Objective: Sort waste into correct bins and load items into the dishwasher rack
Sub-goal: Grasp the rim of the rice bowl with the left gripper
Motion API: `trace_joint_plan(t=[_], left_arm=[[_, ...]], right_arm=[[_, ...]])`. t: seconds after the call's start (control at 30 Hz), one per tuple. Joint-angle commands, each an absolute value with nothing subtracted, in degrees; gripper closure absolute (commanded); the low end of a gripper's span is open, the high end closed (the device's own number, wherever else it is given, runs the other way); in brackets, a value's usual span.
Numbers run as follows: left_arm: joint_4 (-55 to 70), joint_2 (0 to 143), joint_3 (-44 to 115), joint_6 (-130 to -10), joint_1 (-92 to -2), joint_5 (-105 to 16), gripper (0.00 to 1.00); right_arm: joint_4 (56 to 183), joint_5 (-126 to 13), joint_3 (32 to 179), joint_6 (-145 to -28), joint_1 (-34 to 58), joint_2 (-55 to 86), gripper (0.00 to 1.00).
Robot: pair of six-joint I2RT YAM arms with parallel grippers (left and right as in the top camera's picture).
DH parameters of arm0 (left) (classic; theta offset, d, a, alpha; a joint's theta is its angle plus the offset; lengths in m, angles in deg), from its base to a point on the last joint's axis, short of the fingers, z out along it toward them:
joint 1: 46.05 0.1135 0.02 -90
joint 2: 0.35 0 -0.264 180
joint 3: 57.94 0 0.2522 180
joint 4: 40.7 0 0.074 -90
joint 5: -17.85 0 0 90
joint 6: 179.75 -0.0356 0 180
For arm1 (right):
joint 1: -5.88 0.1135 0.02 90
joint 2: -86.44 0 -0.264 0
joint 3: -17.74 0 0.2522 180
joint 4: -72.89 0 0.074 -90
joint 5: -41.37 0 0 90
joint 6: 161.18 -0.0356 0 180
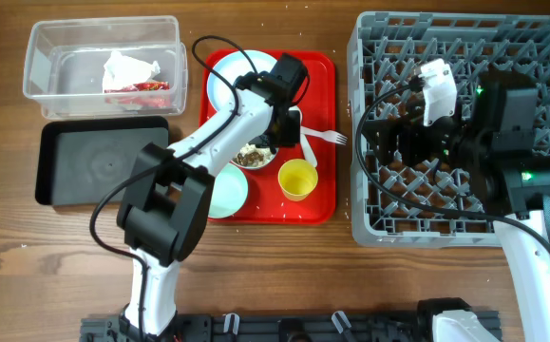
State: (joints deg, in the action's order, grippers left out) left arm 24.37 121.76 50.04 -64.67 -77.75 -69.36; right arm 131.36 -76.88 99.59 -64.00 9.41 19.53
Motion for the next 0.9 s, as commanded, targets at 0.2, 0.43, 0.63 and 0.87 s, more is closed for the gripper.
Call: trace_joint_plan(t=[0.2,0.43,0.63,0.87], left_arm=[[24.24,125.12,49.77,-65.52,-78.08,-70.54,0.76],[24.48,124.05,49.97,-65.36,-78.08,-70.52,0.77],[24.78,123.05,49.93,-65.36,-78.1,-70.52,0.78],[24.67,122.83,49.95,-65.36,-78.08,-70.52,0.88]], right_arm=[[131.73,-76.55,100.38,-63.85,9.39,19.13,0.01],[131.71,-76.55,100.38,-63.8,9.39,19.13,0.01],[131.69,-76.55,100.38,-63.7,9.39,19.13,0.01],[131.71,-76.55,100.38,-63.74,9.39,19.13,0.01]])
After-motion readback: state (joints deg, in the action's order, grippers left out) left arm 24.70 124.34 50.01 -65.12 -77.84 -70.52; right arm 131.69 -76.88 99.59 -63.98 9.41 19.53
